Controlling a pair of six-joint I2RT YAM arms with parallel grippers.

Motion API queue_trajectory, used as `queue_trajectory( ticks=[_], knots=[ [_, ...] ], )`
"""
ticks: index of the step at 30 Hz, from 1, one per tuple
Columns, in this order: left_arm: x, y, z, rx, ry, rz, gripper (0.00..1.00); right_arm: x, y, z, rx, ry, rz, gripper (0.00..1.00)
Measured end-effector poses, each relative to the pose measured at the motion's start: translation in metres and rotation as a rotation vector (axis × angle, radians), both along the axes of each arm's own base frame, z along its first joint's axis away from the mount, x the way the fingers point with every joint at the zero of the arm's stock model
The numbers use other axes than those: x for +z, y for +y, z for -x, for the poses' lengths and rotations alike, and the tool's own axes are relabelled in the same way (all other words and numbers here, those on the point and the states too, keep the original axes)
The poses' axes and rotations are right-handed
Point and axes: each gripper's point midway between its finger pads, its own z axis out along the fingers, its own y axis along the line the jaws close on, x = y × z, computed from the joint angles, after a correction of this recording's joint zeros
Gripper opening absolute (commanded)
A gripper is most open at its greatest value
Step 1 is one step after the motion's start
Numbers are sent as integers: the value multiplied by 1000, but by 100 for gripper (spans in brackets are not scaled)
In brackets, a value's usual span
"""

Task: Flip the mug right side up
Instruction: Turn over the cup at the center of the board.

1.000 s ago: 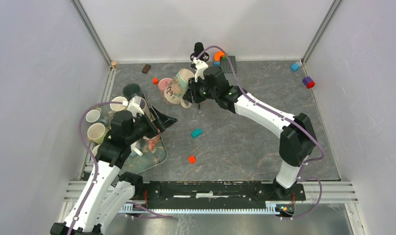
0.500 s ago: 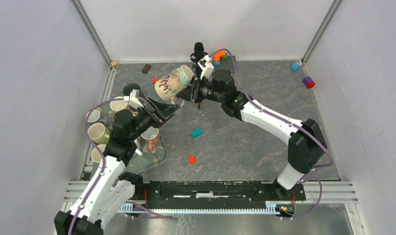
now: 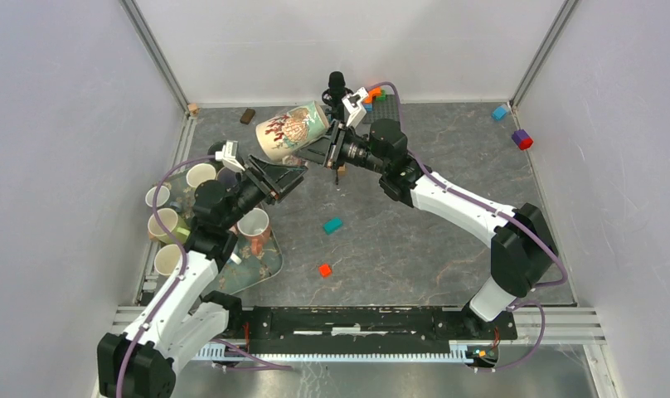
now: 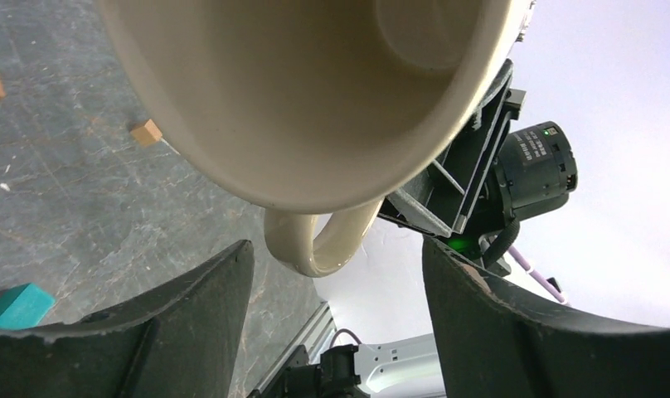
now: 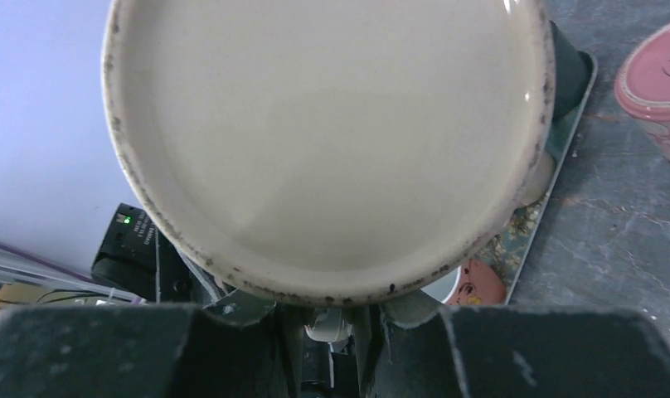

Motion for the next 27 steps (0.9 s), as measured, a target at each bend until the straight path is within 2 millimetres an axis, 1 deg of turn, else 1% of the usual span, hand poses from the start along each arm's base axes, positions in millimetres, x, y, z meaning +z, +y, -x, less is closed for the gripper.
queue_trajectory(
  ticks=[3, 10, 15, 19, 23, 27],
  knots=[
    [6, -2, -1, -12, -19, 20, 68, 7, 0, 2, 12, 3, -28, 0],
    [21, -9, 0, -66, -61, 78, 56, 21, 2, 9, 49, 19, -91, 0],
    [27, -9, 2, -72, -85, 114, 53, 31, 2, 14, 76, 24, -149, 0],
    [32, -8, 3, -70, -103, 145, 51, 29, 2, 17, 84, 41, -169, 0],
    [36, -7, 4, -73, -110, 166, 46, 24, 1, 18, 85, 63, -171, 0],
    [36, -8, 2, -76, -108, 177, 43, 26, 1, 18, 84, 63, -184, 0]
  ],
)
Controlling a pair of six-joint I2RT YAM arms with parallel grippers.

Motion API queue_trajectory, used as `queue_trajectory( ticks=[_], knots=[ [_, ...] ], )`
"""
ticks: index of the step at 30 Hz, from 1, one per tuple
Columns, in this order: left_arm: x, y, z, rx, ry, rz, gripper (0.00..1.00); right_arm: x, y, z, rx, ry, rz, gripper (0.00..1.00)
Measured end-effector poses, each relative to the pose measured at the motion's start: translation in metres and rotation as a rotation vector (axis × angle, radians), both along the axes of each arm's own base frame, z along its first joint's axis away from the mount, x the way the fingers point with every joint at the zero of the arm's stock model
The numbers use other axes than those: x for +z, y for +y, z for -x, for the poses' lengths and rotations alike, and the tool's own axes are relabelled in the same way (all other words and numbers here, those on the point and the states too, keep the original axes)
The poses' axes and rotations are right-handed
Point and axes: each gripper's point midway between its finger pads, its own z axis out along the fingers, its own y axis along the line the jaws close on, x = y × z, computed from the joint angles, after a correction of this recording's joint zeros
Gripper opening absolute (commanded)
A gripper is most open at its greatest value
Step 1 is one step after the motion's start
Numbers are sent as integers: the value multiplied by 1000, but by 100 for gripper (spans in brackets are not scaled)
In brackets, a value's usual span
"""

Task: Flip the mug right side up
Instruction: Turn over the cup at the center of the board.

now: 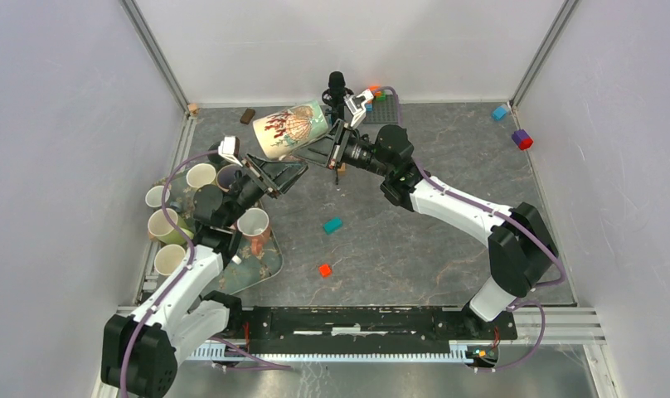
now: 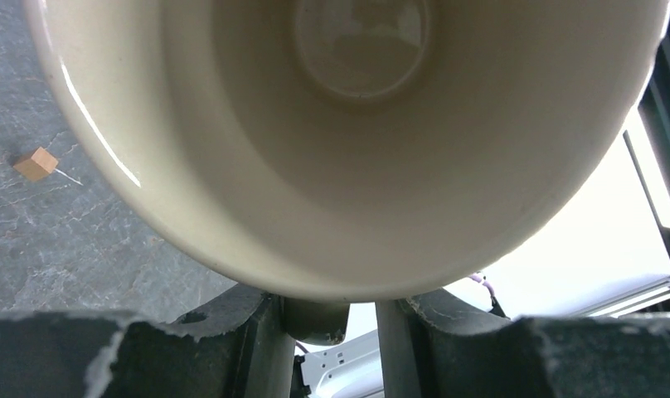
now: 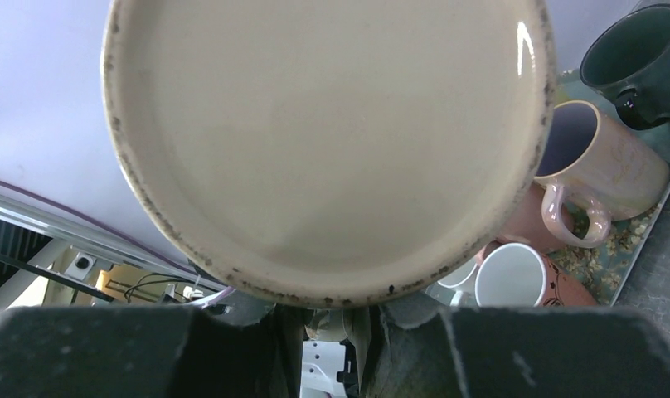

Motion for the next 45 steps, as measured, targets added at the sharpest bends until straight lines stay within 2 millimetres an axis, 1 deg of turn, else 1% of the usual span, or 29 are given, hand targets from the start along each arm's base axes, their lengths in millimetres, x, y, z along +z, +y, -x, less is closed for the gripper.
queue_trajectory(
  ticks=[8, 16, 23, 25, 27, 33, 35, 36, 41, 45],
  knots=[
    [5, 0, 0, -4, -21, 16, 39, 4, 0, 1, 3, 1, -21, 0],
    [4, 0, 0, -6, -22, 15, 41, 5, 2, 4, 11, 14, -28, 0],
    [4, -1, 1, -8, -22, 15, 40, 4, 4, 6, 14, 15, -28, 0],
    [4, -1, 1, -8, -22, 15, 35, 4, 5, 6, 15, 15, -28, 0],
    [4, -1, 1, -8, -22, 15, 28, 4, 5, 7, 16, 16, -28, 0],
    [5, -1, 1, -9, -26, 15, 2, 5, 6, 7, 14, 28, -34, 0],
    [5, 0, 2, -8, -25, 15, 2, 5, 5, 6, 10, 29, -34, 0],
    [5, 0, 2, -7, -22, 15, 2, 5, 6, 6, 9, 29, -33, 1],
    [2, 2, 6, 7, -11, -9, 2, 1, 7, 9, 13, 20, -27, 27],
    [-7, 5, 9, 36, 2, -76, 2, -12, 7, 9, 7, 9, -2, 46]
  ],
)
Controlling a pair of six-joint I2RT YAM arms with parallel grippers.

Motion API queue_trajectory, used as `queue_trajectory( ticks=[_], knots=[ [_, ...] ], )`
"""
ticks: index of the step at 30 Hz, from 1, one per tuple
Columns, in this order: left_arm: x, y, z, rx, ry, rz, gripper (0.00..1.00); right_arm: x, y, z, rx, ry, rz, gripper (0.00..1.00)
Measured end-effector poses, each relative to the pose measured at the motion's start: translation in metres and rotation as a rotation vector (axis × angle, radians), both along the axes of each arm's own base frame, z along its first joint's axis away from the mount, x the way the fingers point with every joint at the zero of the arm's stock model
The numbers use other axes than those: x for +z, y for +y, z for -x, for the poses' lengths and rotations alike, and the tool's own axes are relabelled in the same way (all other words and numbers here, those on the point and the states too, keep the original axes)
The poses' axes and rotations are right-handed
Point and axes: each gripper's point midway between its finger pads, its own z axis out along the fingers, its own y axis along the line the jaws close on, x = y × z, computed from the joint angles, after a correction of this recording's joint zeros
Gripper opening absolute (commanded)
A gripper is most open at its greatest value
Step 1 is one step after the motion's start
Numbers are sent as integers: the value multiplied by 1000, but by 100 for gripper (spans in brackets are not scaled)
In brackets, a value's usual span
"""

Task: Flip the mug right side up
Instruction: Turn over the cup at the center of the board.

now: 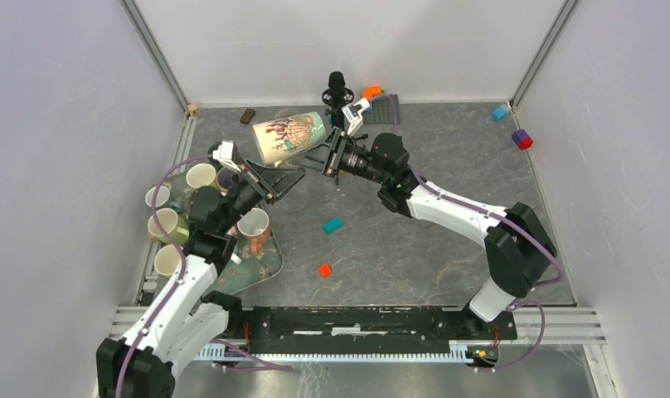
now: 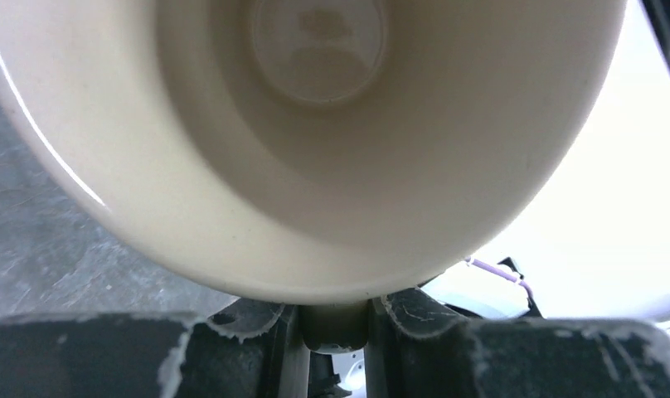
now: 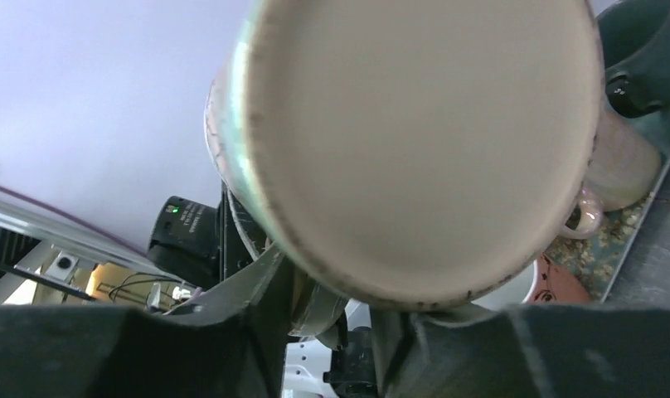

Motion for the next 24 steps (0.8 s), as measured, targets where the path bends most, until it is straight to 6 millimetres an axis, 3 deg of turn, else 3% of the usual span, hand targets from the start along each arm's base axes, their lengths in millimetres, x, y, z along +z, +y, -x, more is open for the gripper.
queue_trajectory(
  ticks=[12, 24],
  knots=[
    [-26, 16, -7, 131, 108, -182, 2, -20, -1, -6, -37, -89, 79, 75],
    [-61, 41, -6, 243, 284, -396, 2, -61, -13, -12, -107, -150, 228, 91]
  ],
)
